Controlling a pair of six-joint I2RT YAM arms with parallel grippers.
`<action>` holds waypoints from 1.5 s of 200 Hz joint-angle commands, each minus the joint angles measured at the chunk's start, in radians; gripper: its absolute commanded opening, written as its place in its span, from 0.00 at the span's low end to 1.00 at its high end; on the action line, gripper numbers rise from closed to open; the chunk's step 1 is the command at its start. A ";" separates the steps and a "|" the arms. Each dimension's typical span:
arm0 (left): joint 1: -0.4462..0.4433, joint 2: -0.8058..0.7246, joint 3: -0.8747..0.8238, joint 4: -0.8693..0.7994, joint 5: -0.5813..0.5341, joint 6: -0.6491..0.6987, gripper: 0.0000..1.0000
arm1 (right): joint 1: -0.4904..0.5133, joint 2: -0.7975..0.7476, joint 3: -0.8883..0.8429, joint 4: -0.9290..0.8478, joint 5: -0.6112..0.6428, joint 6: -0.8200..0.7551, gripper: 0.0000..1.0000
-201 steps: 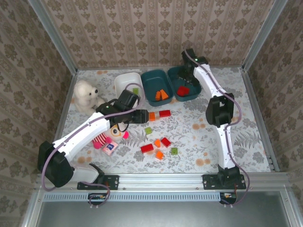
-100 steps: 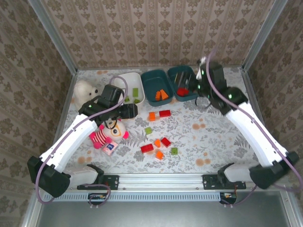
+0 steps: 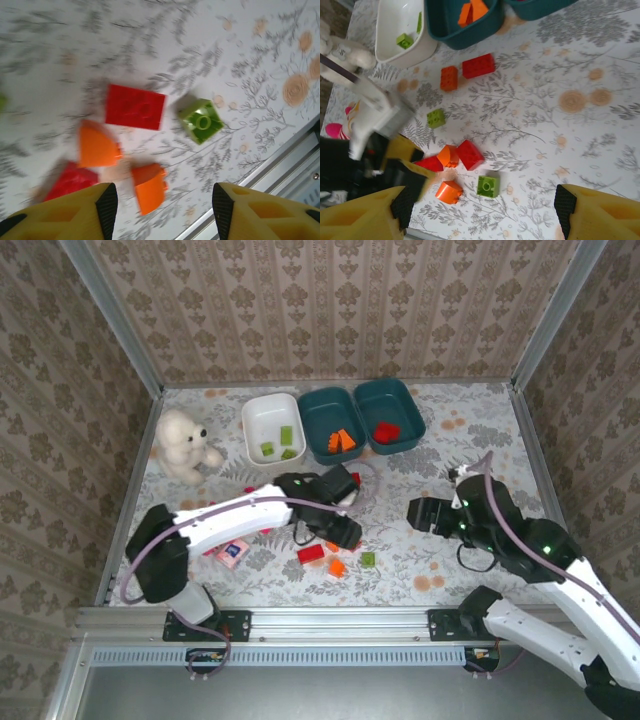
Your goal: Sort the legos into containers by color
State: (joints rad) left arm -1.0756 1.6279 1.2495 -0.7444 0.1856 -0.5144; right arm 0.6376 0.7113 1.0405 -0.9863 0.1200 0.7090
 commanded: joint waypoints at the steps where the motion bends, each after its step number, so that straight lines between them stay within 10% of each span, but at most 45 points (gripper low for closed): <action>1: -0.058 0.076 0.114 -0.100 -0.049 -0.085 0.57 | 0.002 -0.018 0.066 -0.136 0.108 0.022 0.78; 181: -0.164 0.474 0.344 -0.151 -0.065 -0.515 0.64 | 0.002 -0.088 0.161 -0.209 0.166 0.001 0.81; 300: -0.118 0.430 0.517 -0.260 -0.214 -0.368 0.26 | 0.002 -0.054 0.159 -0.194 0.175 0.013 0.81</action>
State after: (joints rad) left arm -1.2297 2.1475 1.6814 -0.9241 0.0505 -0.9459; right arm 0.6376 0.6365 1.1900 -1.1603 0.2817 0.7227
